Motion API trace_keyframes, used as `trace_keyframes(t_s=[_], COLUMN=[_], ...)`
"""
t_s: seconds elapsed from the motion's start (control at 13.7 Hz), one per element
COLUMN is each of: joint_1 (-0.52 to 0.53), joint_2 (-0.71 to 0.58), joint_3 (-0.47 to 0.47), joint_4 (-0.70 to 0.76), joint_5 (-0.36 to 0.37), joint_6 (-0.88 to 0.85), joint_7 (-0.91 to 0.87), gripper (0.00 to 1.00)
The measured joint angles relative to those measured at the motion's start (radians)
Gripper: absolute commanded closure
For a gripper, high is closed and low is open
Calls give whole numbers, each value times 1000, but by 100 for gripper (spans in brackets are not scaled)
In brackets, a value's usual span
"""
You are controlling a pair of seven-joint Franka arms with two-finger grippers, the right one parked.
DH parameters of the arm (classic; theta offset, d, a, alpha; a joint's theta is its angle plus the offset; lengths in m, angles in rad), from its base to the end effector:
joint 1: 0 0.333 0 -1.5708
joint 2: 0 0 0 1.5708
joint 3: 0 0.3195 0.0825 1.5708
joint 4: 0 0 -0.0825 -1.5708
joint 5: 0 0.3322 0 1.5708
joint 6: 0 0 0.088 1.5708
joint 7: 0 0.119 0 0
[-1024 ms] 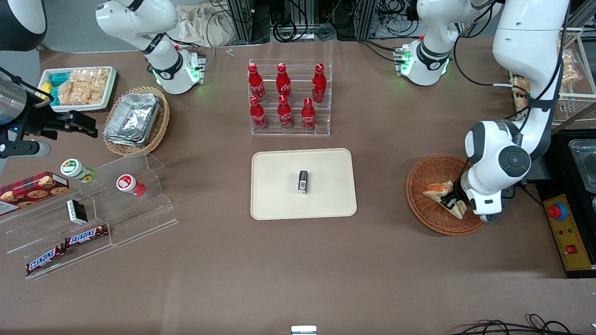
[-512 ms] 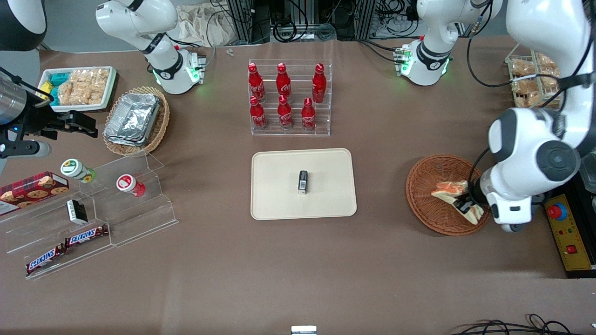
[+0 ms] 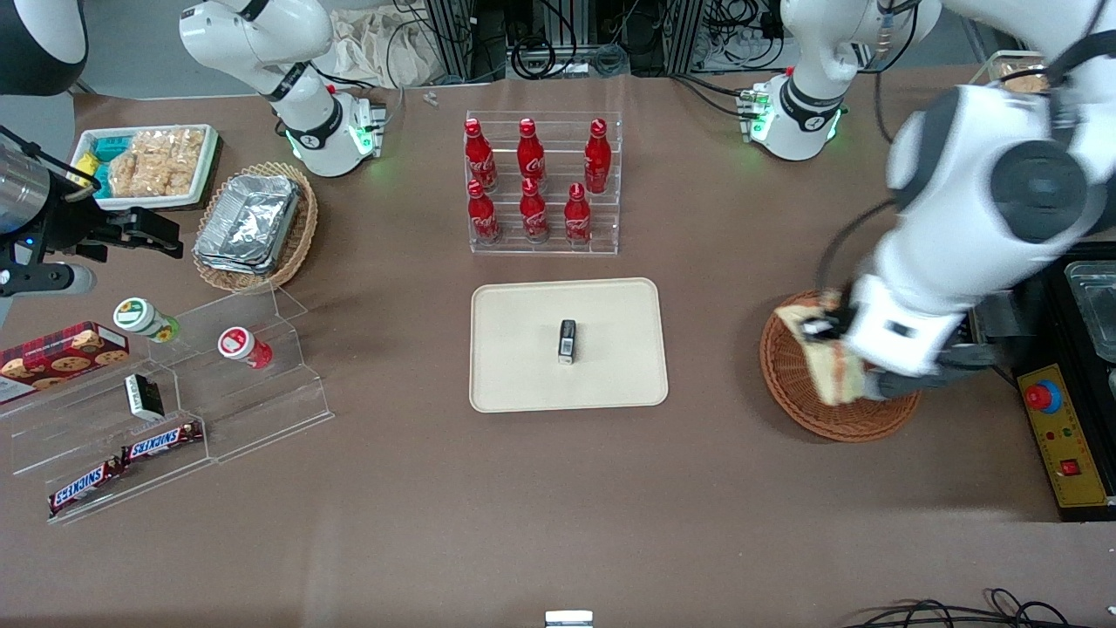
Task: Place sandwich from basket to tray
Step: 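Lift the sandwich and carry it with the left gripper over the tray, then lower the sandwich onto the tray beside the black box and release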
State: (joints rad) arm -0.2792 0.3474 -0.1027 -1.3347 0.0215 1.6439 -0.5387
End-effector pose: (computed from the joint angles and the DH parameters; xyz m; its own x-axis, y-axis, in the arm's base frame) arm 0.5696 -0.2148 0.5290 0.9864 0.1596 -0.0382 0.1595 -0.9872 -0.0071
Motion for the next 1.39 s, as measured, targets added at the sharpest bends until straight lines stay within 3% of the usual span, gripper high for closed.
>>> trace_keyframes(t_s=[0.37,0.66,0.95,1.02,1.1,1.17,1.39], joint_1=[-180,-206,-219,-222,-225,-227,-227], joint_2=[193,319,357,360,363,365,376], joint_3=[-35,-35,-36,-36,-36,-36,-35], joint_4=[-54,-152,-185,-186,-186,-186,-187], joint_5=[3,2,2,2,2,2,2], joint_6=[119,279,334,335,335,337,351], joint_7=[6,20,22,22,22,22,22], gripper=[100,100,100,86,36,0,0])
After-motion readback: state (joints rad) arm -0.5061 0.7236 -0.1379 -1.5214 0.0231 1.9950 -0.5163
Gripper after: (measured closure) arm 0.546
